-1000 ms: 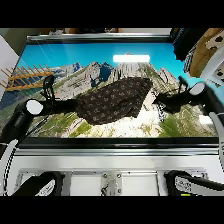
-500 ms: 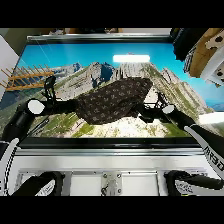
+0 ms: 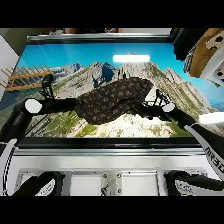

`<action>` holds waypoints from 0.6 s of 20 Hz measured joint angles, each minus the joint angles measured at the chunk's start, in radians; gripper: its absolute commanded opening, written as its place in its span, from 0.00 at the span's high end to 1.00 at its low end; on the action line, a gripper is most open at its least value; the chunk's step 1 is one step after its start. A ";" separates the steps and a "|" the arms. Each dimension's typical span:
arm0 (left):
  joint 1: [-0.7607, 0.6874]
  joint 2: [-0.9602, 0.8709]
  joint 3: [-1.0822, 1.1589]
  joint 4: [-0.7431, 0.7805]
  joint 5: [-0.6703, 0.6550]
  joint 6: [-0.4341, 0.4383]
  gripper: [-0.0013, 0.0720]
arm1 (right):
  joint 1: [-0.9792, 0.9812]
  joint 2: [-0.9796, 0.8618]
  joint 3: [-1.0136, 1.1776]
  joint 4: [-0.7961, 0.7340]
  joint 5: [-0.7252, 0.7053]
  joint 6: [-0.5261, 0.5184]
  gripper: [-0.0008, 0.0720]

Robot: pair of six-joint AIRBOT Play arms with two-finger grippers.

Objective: Fold the clothes and pants, and hang the long-sleeved shirts on hangers.

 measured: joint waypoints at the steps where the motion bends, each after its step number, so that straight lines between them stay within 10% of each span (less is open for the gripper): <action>1: 0.019 0.017 0.026 0.000 -0.003 0.000 0.97 | -0.029 0.025 0.033 -0.009 0.039 -0.013 0.98; 12: 0.169 0.451 0.576 -0.012 -0.043 -0.032 0.97 | -0.320 0.494 0.701 -0.168 0.707 0.110 0.98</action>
